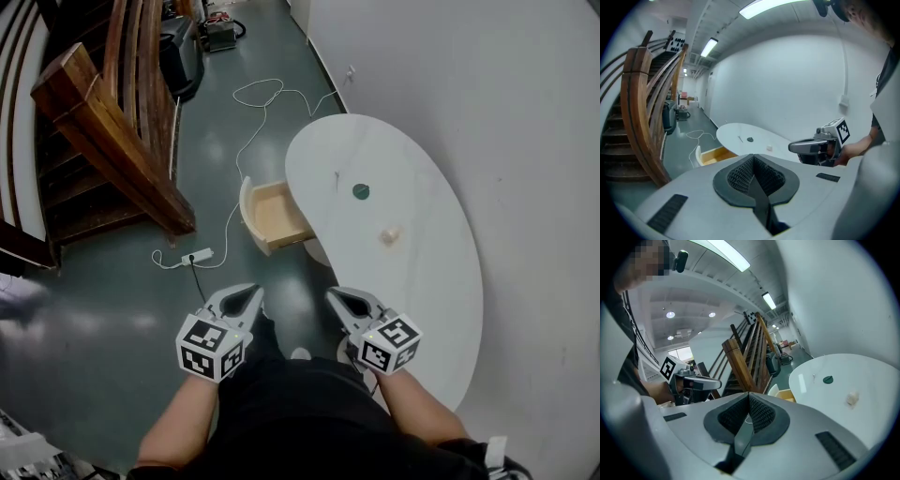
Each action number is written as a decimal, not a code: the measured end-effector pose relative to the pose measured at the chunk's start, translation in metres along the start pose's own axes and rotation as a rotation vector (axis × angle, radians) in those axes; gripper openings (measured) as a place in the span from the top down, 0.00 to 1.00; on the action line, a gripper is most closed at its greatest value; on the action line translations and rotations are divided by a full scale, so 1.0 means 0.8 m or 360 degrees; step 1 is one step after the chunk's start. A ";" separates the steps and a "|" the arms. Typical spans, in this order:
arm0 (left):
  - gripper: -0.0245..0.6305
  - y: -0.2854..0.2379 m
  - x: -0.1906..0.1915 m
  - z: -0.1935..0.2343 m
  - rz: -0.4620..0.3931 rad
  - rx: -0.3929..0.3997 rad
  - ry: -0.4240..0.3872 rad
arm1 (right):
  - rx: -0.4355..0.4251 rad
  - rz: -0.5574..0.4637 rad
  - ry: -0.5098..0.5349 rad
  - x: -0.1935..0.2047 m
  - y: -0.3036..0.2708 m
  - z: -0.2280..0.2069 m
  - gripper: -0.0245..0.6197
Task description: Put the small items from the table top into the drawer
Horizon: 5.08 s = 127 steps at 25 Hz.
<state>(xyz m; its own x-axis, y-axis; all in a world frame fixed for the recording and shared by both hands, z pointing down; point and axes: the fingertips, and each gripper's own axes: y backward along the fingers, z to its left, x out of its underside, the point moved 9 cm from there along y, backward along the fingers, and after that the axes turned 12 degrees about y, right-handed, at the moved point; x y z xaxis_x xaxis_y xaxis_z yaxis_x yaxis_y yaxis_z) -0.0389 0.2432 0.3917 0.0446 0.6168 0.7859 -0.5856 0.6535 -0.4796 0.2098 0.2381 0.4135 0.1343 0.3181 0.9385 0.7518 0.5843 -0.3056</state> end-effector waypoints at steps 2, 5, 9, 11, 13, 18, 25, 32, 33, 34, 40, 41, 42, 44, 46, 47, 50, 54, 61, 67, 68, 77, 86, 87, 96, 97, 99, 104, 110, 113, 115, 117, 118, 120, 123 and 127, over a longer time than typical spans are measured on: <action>0.94 -0.014 -0.019 0.018 -0.0010 0.0020 -0.0027 | 0.0021 0.0009 0.0012 -0.011 -0.018 -0.011 0.96; 0.94 -0.030 -0.046 0.051 -0.0008 0.0040 -0.0029 | 0.0046 0.0021 0.0032 -0.032 -0.051 -0.026 0.96; 0.94 -0.052 -0.086 0.099 0.0012 0.0068 -0.0044 | 0.0090 0.0034 0.0068 -0.064 -0.099 -0.049 0.96; 0.94 -0.063 -0.106 0.123 0.0029 0.0073 -0.0069 | 0.0122 0.0048 0.0081 -0.077 -0.120 -0.060 0.96; 0.94 -0.073 -0.127 0.147 0.0039 0.0082 -0.0111 | 0.0159 0.0064 0.0079 -0.089 -0.142 -0.070 0.96; 0.94 -0.092 -0.171 0.205 0.0057 0.0142 -0.0164 | 0.0240 0.0094 0.0071 -0.117 -0.198 -0.086 0.96; 0.94 -0.126 -0.181 0.257 0.0198 0.0250 -0.0232 | 0.0375 0.0134 0.0058 -0.128 -0.262 -0.114 0.96; 0.94 -0.147 -0.192 0.281 0.0234 0.0302 -0.0225 | 0.0558 0.0296 0.0121 -0.114 -0.277 -0.154 0.96; 0.94 -0.150 -0.193 0.284 0.0238 0.0297 -0.0230 | 0.0589 0.0331 0.0141 -0.109 -0.278 -0.164 0.96; 0.94 -0.153 -0.194 0.288 0.0244 0.0289 -0.0234 | 0.0618 0.0368 0.0158 -0.104 -0.279 -0.173 0.96; 0.94 -0.171 -0.188 0.297 0.0249 0.0191 -0.0162 | 0.0739 0.0548 0.0150 -0.065 -0.276 -0.240 0.96; 0.94 -0.173 -0.188 0.298 0.0247 0.0171 -0.0142 | 0.0752 0.0573 0.0139 -0.059 -0.277 -0.252 0.96; 0.94 -0.175 -0.188 0.298 0.0244 0.0152 -0.0121 | 0.0760 0.0601 0.0128 -0.054 -0.278 -0.265 0.96; 0.94 -0.178 -0.188 0.295 0.0236 0.0116 -0.0085 | 0.0770 0.0655 0.0099 -0.042 -0.282 -0.289 0.96; 0.94 -0.181 -0.190 0.291 0.0228 0.0085 -0.0071 | 0.0778 0.0695 0.0059 -0.028 -0.285 -0.311 0.96; 0.94 -0.184 -0.191 0.289 0.0224 0.0070 -0.0070 | 0.0780 0.0711 0.0038 -0.021 -0.288 -0.322 0.96; 0.94 -0.196 -0.191 0.289 0.0233 0.0017 -0.0072 | 0.0786 0.0746 -0.0028 -0.004 -0.296 -0.350 0.95; 0.94 -0.206 -0.191 0.284 0.0279 -0.0012 -0.0054 | 0.0787 0.0800 -0.0035 0.009 -0.310 -0.376 0.88; 0.94 -0.210 -0.197 0.282 0.0306 -0.0050 -0.0052 | 0.0801 0.0931 -0.0135 0.027 -0.330 -0.407 0.87; 0.94 -0.206 -0.194 0.287 0.0302 -0.0068 -0.0022 | 0.0787 0.0976 -0.0141 0.033 -0.334 -0.409 0.87; 0.94 -0.205 -0.193 0.287 0.0303 -0.0068 -0.0020 | 0.0781 0.0976 -0.0162 0.035 -0.333 -0.409 0.88; 0.94 -0.200 -0.188 0.292 0.0297 -0.0048 -0.0040 | 0.0748 0.0924 -0.0214 0.037 -0.329 -0.399 0.94; 0.94 -0.205 -0.179 0.304 0.0312 -0.0040 -0.0039 | 0.0572 0.0765 -0.0113 0.013 -0.339 -0.331 0.94; 0.94 -0.206 -0.176 0.308 0.0328 -0.0047 -0.0041 | 0.0532 0.0745 -0.0120 0.010 -0.344 -0.318 0.94; 0.94 -0.199 -0.149 0.332 0.0388 -0.0071 0.0034 | 0.0041 0.0813 0.0042 0.017 -0.434 -0.205 0.94; 0.94 -0.196 -0.146 0.335 0.0391 -0.0079 0.0044 | 0.0023 0.0846 0.0060 0.022 -0.443 -0.200 0.94; 0.94 -0.191 -0.140 0.340 0.0403 -0.0100 0.0064 | 0.0018 0.0916 0.0082 0.033 -0.460 -0.196 0.94; 0.94 -0.177 -0.125 0.360 0.0447 -0.0146 0.0092 | 0.0071 0.1053 0.0012 0.067 -0.507 -0.202 0.94; 0.94 -0.165 -0.119 0.378 0.0431 -0.0229 0.0177 | 0.0079 0.1193 0.0006 0.110 -0.554 -0.218 0.94; 0.94 -0.161 -0.116 0.379 0.0452 -0.0240 0.0165 | 0.0057 0.1282 0.0009 0.133 -0.577 -0.227 0.94; 0.94 -0.158 -0.114 0.381 0.0462 -0.0258 0.0174 | 0.0043 0.1356 -0.0011 0.152 -0.587 -0.234 0.94; 0.94 -0.154 -0.113 0.384 0.0465 -0.0279 0.0192 | 0.0015 0.1434 -0.0075 0.170 -0.595 -0.237 0.94; 0.94 -0.151 -0.112 0.384 0.0466 -0.0288 0.0197 | 0.0002 0.1442 -0.0098 0.176 -0.600 -0.238 0.94; 0.94 -0.147 -0.112 0.383 0.0469 -0.0299 0.0199 | 0.0003 0.1414 -0.0096 0.181 -0.608 -0.243 0.94; 0.94 -0.143 -0.108 0.382 0.0481 -0.0313 0.0207 | 0.0037 0.1383 -0.0065 0.194 -0.620 -0.254 0.94; 0.94 -0.141 -0.101 0.389 0.0501 -0.0342 0.0227 | 0.0033 0.1384 -0.0126 0.212 -0.641 -0.260 0.94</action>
<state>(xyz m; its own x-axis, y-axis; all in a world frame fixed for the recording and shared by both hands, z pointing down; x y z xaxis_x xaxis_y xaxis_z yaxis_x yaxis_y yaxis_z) -0.2279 -0.0171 0.5036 0.0111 0.8462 0.5328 -0.4069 0.4906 -0.7706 -0.0188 -0.1630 0.7625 0.6090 0.7081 0.3574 0.3917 0.1234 -0.9118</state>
